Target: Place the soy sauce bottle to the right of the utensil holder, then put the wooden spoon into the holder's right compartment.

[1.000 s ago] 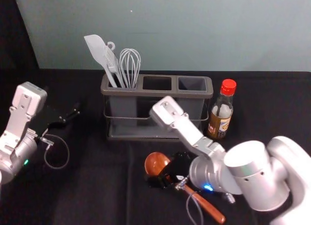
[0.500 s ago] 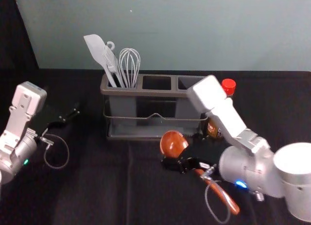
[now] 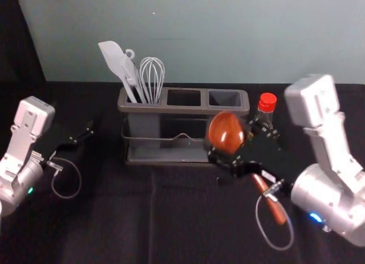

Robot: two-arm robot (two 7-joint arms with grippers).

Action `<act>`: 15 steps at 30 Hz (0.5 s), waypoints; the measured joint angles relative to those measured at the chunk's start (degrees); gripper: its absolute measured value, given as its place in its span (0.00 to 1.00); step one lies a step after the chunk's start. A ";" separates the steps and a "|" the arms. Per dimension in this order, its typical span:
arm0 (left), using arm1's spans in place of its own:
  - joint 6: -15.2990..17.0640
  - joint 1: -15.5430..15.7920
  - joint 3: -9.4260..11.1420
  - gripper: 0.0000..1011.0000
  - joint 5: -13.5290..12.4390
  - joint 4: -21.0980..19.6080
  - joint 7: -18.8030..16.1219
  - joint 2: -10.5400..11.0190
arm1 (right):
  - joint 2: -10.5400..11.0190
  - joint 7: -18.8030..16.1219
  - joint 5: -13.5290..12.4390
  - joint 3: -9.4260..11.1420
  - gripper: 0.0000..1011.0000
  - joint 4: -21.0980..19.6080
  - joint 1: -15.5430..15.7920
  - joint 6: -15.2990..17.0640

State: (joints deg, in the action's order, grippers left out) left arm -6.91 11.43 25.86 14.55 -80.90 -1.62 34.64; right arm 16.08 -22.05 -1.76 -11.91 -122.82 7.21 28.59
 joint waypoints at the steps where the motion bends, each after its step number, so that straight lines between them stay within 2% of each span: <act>1: 0.00 0.00 0.00 0.99 0.00 0.00 0.00 0.00 | -0.06 0.36 -0.17 0.29 0.83 -0.24 0.47 -1.17; 4: 0.00 0.00 0.00 0.99 0.00 0.00 0.00 0.00 | -0.27 1.38 -0.77 1.18 0.83 -0.86 1.83 -4.68; 5: 0.00 0.00 0.00 0.99 0.00 0.00 0.00 0.00 | -0.31 1.88 -1.19 1.77 0.83 -1.23 2.73 -7.08; 11: 0.00 0.00 0.00 0.99 0.00 0.00 0.00 0.00 | -0.31 3.07 -3.21 3.63 0.83 -2.05 5.78 -16.26; 15: 0.00 0.00 0.00 0.99 0.00 0.00 0.00 0.00 | -0.17 3.30 -4.56 4.54 0.83 -2.16 7.13 -20.86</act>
State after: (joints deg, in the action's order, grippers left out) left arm -6.90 11.43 25.86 14.55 -80.90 -1.62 34.64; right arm 15.91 -18.75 -6.32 -7.37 -124.98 14.33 7.73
